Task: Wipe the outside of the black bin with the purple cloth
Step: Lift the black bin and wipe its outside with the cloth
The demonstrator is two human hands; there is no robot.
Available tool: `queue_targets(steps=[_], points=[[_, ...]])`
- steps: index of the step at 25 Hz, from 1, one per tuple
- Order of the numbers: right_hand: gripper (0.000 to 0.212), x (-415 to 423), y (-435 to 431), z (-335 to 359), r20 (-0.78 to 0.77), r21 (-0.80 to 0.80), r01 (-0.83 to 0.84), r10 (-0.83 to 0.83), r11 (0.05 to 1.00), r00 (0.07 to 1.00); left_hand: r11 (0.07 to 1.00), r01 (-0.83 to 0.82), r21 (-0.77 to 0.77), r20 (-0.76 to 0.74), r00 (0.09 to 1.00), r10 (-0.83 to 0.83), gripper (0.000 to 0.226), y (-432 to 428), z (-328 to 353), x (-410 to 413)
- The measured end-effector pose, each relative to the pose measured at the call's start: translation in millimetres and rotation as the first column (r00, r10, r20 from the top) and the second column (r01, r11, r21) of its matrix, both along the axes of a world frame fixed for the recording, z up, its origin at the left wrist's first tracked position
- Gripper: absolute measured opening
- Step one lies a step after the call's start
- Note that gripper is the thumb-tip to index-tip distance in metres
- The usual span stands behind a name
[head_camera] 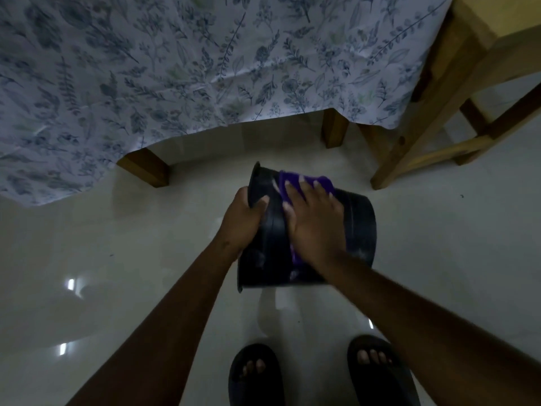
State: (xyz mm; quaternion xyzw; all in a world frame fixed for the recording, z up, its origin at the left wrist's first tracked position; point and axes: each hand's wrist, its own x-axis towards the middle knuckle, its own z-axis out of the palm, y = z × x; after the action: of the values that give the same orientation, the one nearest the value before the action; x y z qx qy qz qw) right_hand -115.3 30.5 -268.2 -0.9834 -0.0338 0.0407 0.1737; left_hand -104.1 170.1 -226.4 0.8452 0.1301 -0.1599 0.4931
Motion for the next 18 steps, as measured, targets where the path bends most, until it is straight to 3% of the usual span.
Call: queue_targets(steps=[4, 7, 9, 12, 15, 18], points=[[0.051, 1, -16, -7, -0.002, -0.01, 0.023, -0.023, 1.0, 1.0, 0.981, -0.056, 0.186, 0.108, 0.993, 0.037, 0.025, 6, -6, -33], [0.054, -66, -10, -10, 0.062, -0.072, -0.105, 0.11, 0.992, 0.992, 0.978, -0.087, 0.188, 0.124, 0.99, 0.064, 0.026, 5, -9, -16], [0.054, -57, -12, -13, 0.06, -0.073, -0.163, 0.167, 0.984, 0.984, 0.979, -0.075, 0.189, 0.135, 0.99, 0.05, 0.027, 4, -10, -12], [0.051, 8, -19, -7, 0.016, -0.028, -0.085, 0.086, 0.996, 0.996, 0.976, -0.071, 0.207, 0.109, 0.993, 0.049, 0.03, 0, -11, -8], [0.051, 3, -23, -10, -0.013, -0.015, 0.058, -0.059, 0.998, 0.998, 0.967, -0.082, 0.241, 0.073, 0.995, 0.066, 0.031, 0, -8, 0], [0.054, -62, -4, -8, 0.049, -0.039, -0.097, 0.099, 0.994, 0.994, 0.967, -0.051, 0.251, 0.034, 0.998, 0.044, 0.028, -2, -6, 13]])
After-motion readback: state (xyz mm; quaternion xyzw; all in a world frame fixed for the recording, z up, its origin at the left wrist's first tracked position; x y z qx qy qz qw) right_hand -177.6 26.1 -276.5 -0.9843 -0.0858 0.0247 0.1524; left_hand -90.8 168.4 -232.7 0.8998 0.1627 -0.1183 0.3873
